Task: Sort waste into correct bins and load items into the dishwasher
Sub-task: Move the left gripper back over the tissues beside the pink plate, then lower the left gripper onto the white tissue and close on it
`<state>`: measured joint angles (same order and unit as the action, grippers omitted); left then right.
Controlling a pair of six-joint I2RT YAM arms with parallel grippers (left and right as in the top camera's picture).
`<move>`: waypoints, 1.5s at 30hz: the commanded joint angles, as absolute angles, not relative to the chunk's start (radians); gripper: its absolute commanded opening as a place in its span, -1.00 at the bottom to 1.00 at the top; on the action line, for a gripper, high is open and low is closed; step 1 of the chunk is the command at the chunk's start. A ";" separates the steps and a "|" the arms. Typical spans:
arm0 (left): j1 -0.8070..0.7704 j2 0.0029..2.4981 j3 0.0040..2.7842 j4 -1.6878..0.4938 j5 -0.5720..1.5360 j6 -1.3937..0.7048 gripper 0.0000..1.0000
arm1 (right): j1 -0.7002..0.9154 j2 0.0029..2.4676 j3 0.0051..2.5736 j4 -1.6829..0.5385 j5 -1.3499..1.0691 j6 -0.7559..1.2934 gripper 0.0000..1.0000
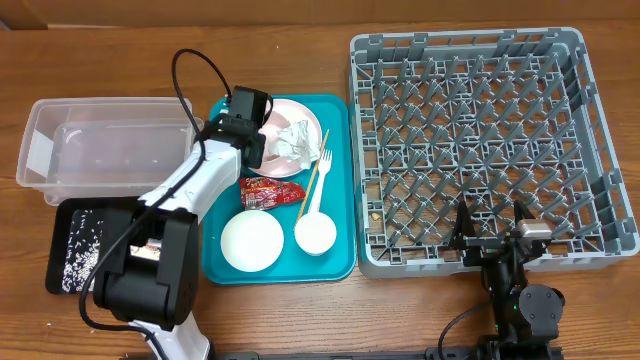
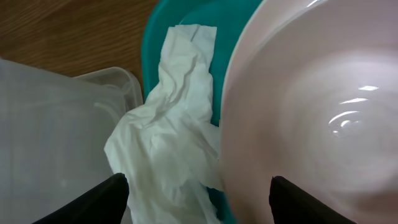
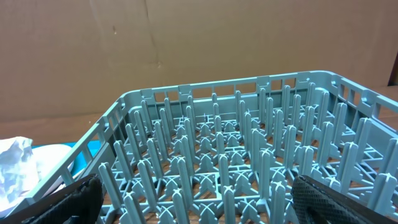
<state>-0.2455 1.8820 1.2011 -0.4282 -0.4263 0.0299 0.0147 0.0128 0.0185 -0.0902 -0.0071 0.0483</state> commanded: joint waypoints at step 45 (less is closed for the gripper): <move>-0.149 1.679 1.254 -0.688 -0.204 0.184 1.00 | 0.017 0.003 0.008 -0.084 0.002 0.045 1.00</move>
